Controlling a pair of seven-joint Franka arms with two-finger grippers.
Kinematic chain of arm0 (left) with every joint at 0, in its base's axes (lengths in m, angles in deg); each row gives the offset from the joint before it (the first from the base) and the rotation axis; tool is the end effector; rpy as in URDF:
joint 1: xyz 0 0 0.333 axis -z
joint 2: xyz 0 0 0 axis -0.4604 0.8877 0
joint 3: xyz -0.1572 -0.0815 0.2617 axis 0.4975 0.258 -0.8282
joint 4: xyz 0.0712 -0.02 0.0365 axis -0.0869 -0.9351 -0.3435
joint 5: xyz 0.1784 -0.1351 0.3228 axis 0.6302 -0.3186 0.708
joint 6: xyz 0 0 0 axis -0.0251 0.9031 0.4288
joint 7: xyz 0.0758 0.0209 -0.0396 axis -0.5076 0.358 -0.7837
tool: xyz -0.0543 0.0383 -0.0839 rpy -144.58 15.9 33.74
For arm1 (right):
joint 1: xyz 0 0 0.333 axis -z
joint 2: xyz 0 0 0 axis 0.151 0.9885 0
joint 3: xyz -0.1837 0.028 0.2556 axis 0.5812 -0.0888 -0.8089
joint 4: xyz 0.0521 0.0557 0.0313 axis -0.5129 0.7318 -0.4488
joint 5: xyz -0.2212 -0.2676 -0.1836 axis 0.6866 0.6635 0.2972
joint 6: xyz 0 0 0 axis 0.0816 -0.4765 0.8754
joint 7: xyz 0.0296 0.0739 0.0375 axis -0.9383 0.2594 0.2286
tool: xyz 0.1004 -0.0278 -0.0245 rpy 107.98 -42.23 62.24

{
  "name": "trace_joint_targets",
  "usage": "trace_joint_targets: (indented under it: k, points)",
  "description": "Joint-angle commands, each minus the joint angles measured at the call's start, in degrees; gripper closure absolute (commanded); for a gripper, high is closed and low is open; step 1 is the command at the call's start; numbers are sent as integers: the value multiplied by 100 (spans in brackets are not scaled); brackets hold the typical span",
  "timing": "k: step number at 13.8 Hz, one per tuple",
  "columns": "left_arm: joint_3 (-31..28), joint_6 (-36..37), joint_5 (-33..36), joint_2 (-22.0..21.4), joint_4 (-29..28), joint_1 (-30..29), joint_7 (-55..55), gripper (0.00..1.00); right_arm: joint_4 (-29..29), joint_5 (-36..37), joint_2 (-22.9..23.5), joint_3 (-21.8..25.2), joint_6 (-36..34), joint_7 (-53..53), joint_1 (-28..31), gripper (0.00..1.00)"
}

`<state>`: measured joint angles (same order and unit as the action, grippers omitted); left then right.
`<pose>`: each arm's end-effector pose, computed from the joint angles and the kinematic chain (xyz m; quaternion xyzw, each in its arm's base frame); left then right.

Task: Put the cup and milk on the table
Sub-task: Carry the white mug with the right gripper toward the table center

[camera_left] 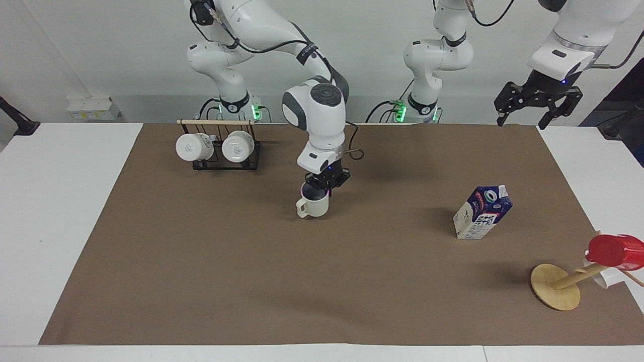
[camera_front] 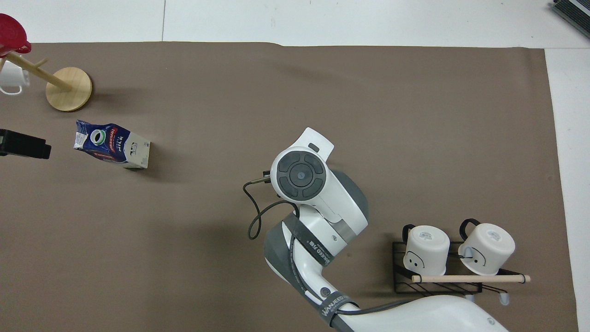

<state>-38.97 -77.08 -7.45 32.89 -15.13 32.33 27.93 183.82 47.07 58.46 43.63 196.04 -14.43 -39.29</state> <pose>0.5389 -0.0335 0.6753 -0.9948 0.0995 -0.0216 0.0077 0.5417 0.3910 0.3675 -0.9936 -0.0786 -0.0812 0.0059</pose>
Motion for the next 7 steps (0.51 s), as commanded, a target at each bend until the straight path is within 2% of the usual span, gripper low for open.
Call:
trace_joint_targets:
  k: [1, 7]
  points:
    - [3, 4, -57, -65, -47, -44, 86, 0, -50, 392, 67, -2, 151, -361, 11, 100]
    - [12, -66, -57, -57, -65, -44, 77, 0, 20, 340, 120, -10, 318, -345, 81, 100]
